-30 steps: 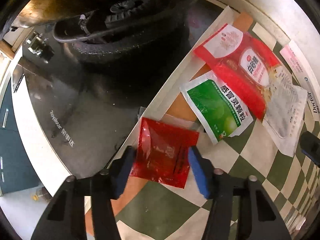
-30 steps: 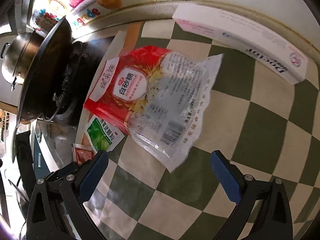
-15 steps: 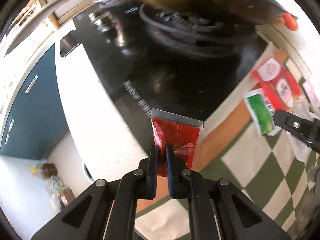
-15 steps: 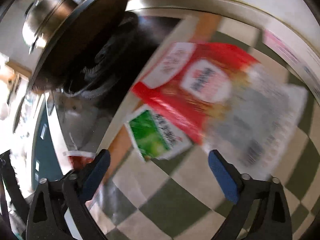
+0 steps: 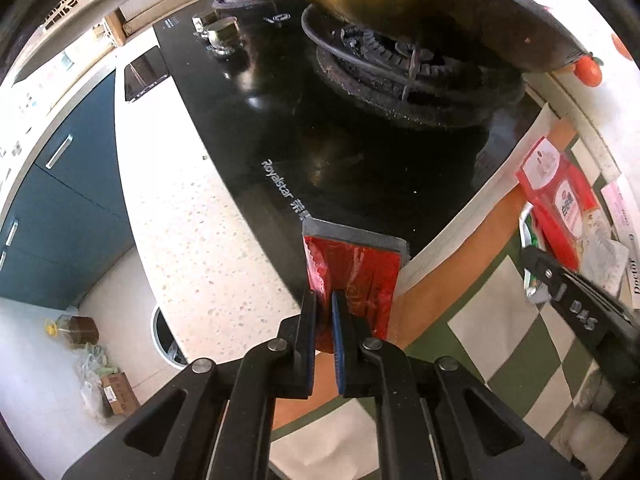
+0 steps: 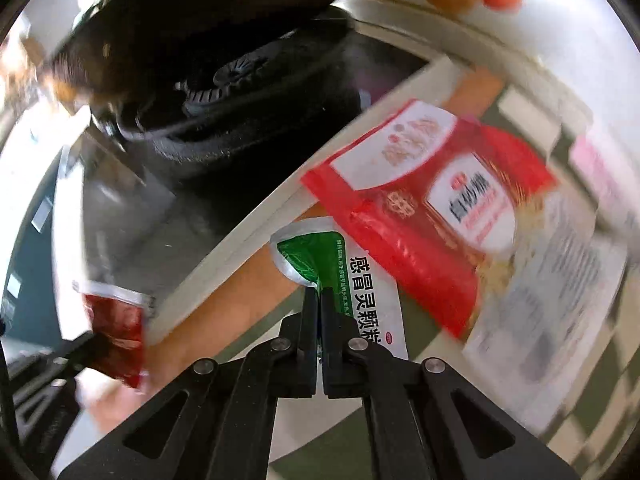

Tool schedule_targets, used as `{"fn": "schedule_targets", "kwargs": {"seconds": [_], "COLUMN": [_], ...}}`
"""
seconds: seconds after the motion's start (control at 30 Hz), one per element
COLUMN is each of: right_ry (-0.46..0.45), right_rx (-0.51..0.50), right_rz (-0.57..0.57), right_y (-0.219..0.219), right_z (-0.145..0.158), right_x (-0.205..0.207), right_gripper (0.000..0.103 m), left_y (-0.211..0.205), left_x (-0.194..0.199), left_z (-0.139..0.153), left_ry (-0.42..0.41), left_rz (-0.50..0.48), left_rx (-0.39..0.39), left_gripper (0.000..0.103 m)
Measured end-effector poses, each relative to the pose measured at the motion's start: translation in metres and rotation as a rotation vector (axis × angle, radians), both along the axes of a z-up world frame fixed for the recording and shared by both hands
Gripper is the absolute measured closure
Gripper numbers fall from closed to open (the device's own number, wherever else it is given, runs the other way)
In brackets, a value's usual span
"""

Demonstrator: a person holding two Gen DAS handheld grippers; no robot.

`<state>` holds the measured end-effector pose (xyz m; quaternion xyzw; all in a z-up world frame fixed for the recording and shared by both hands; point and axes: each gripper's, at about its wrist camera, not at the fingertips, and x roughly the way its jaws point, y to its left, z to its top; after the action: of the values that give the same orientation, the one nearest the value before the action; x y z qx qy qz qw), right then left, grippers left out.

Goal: Collect trash
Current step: 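Carry the packet and sachet to the bin and open both tools to drop them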

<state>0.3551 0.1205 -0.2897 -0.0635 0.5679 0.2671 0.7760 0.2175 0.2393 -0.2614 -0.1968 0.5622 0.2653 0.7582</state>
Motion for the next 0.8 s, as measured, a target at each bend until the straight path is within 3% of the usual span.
{"fn": "schedule_targets", "kwargs": {"seconds": [0.17,0.37,0.6,0.8], "right_ry": [0.080,0.150,0.217,0.297], "right_rx": [0.150,0.273,0.343,0.312], "right_rz": [-0.048,-0.015,0.105,0.253], "right_y": [-0.023,-0.024,0.040,0.130], "right_z": [0.025,0.056,0.073,0.031], "right_x": [-0.024,-0.071,-0.136,-0.212], "right_gripper": [0.102,0.102,0.102,0.102], "left_y": [0.002,0.028,0.083,0.152], "left_x": [-0.025,-0.070,-0.147,-0.241], "left_z": [0.027,0.049,0.057,0.028], "left_ry": [-0.046,-0.089,-0.106,-0.070], "left_rz": [-0.013,0.021,0.128,0.295], "left_rx": [0.006,0.018,0.035,0.018], "left_gripper": [0.099,0.099,0.099,0.099]}}
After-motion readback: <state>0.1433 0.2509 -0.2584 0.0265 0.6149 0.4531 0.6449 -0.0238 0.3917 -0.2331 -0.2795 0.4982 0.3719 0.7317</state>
